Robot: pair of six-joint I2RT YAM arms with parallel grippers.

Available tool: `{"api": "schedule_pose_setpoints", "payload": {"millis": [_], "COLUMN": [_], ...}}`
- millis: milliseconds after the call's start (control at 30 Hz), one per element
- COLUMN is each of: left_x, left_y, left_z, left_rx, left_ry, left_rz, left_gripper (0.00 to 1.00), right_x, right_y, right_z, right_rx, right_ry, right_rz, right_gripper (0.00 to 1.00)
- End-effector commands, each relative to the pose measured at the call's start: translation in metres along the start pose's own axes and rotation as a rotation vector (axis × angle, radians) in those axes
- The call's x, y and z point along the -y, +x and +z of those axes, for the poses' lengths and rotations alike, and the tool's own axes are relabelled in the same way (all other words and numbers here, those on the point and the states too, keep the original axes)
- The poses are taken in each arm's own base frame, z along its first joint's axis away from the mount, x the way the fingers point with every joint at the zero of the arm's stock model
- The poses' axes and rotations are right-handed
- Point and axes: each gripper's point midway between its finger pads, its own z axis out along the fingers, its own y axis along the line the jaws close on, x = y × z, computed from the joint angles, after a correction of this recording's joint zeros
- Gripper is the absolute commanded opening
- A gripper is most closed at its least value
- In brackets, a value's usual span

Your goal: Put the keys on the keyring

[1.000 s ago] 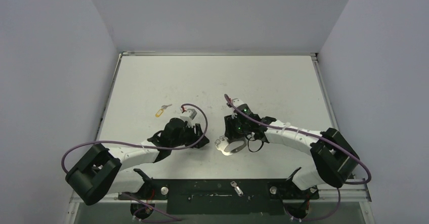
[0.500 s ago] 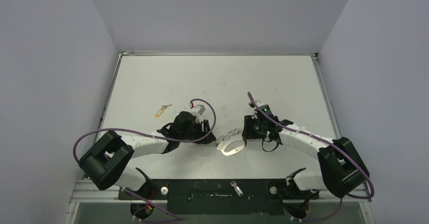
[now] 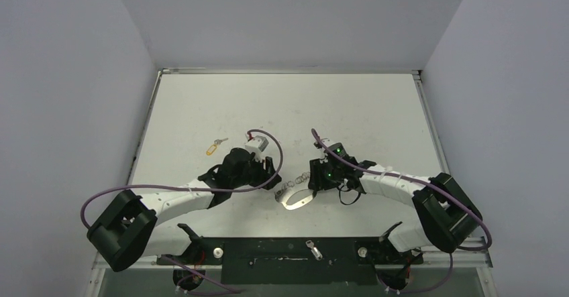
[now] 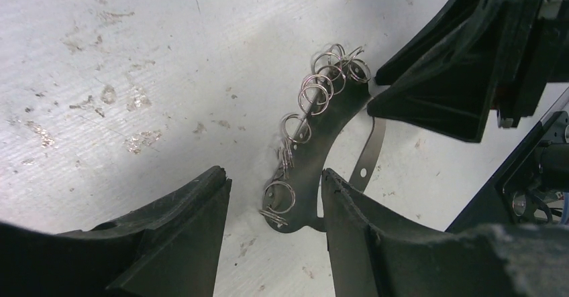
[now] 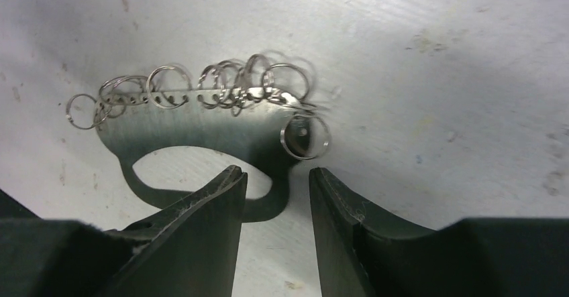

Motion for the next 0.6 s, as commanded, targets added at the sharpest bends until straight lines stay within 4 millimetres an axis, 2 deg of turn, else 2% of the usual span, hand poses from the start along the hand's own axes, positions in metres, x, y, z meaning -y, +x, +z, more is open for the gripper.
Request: {"api": "schedule_pose_setpoints", "payload": {"millis": [0,133,233,400,567], "left_x": [-0.001,0.001,0.008,0.023,0.034], "left_y": [-0.011,-0.014,-0.017,-0.024,-0.026], "left_z": [-0.01,-0.014,-0.014,-0.012,-0.014], "left_rx": [0.067,0.105,0.133,0.178,0.211], "left_ry": [-0.007,0.017,0.061,0.146,0.203], "left_rz": [0.074,0.107,0.149,0.273,0.393], "left_gripper": [0.51,0.51,0.5,0.5,0.5], "right_x": [0.016,0.018,0.01,-0.016,-0.02], "right_y": [-0.038,-0.053,-0.058,-0.06,-0.074], "right_z": [-0.017,-0.03,-0.033,-0.032,-0.035], "right_rx": [0.135,0.195,0.217,0.295,0.394], "right_ry": [0.065,0.06,0.004,-0.18,-0.195], "right_rz": [0.028,-0.073,-0.207,-0.412,-0.554], "right_gripper": [0.41,0.42,0.41,0.42,0.42]}}
